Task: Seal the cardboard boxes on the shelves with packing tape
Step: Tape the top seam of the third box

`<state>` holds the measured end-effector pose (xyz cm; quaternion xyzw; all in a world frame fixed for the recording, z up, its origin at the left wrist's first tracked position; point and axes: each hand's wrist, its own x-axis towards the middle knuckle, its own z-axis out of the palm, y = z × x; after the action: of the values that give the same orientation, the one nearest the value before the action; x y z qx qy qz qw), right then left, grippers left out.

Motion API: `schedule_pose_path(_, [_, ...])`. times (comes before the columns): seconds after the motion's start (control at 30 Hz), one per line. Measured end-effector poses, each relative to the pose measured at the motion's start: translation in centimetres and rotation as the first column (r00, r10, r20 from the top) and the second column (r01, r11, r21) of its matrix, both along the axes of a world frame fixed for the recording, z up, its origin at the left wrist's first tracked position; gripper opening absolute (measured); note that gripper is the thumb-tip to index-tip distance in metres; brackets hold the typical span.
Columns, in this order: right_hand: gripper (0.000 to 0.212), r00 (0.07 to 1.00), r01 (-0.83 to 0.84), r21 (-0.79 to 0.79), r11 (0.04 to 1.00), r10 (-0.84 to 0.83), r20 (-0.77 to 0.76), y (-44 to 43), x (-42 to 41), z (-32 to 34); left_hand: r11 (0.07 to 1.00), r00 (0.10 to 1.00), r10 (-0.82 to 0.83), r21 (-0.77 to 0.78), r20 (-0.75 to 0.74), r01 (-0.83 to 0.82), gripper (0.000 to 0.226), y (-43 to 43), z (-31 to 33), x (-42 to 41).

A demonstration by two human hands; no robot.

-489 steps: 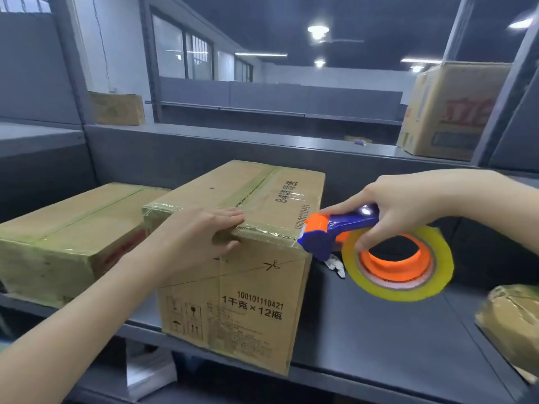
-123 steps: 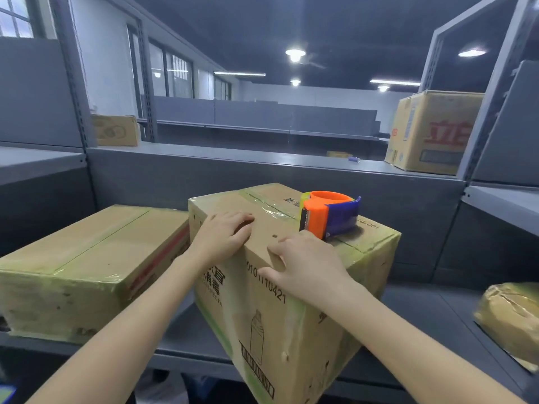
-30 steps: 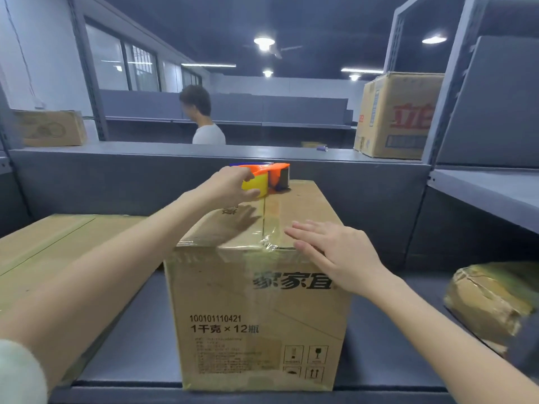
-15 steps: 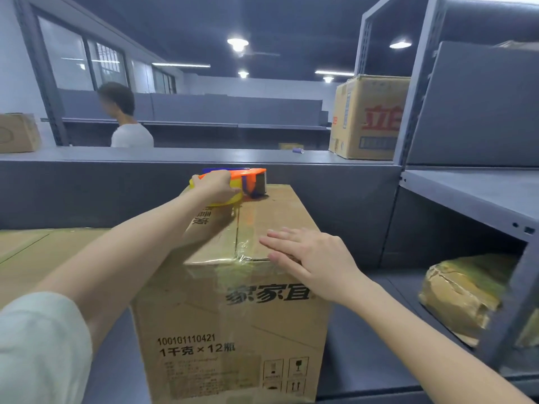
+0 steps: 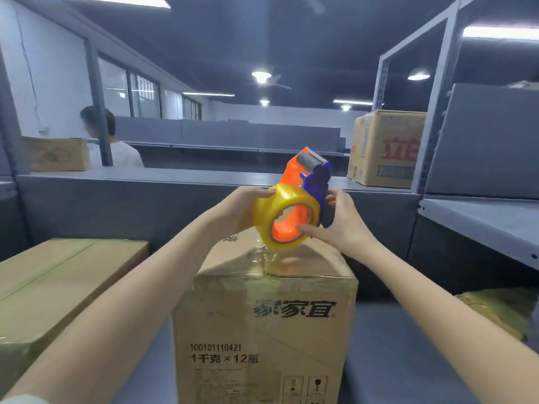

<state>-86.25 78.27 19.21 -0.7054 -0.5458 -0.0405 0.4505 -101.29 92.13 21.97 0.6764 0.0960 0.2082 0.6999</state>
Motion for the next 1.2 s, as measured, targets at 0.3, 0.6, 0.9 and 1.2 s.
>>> schedule_pose_path(0.3, [0.077, 0.955, -0.295, 0.036, 0.955, 0.293, 0.055, 0.2, 0.2, 4.4, 0.986, 0.974, -0.038, -0.150, 0.225, 0.073, 0.033, -4.2, -2.0, -0.6])
schedule_pose_path(0.6, [0.089, 0.900, -0.105, -0.404, 0.909, 0.259, 0.350, -0.2, -1.2, 6.5, 0.889, 0.897, 0.442, -0.137, 0.019, -0.436, 0.039, -2.2, 0.0, -2.5])
schedule_pose_path(0.9, [0.092, 0.835, -0.007, -0.455, 0.890, 0.256, 0.486, 1.4, -2.4, 6.2, 0.903, 0.976, 0.145, -0.381, -0.165, -0.198, 0.020, -0.1, 0.2, -5.3])
schedule_pose_path(1.2, [0.091, 0.761, -0.013, -0.408, 0.913, 0.273, 0.588, 2.1, -3.1, 6.2, 0.890, 0.960, 0.127, -0.398, -0.249, -0.221, 0.033, 0.1, -0.8, -5.5])
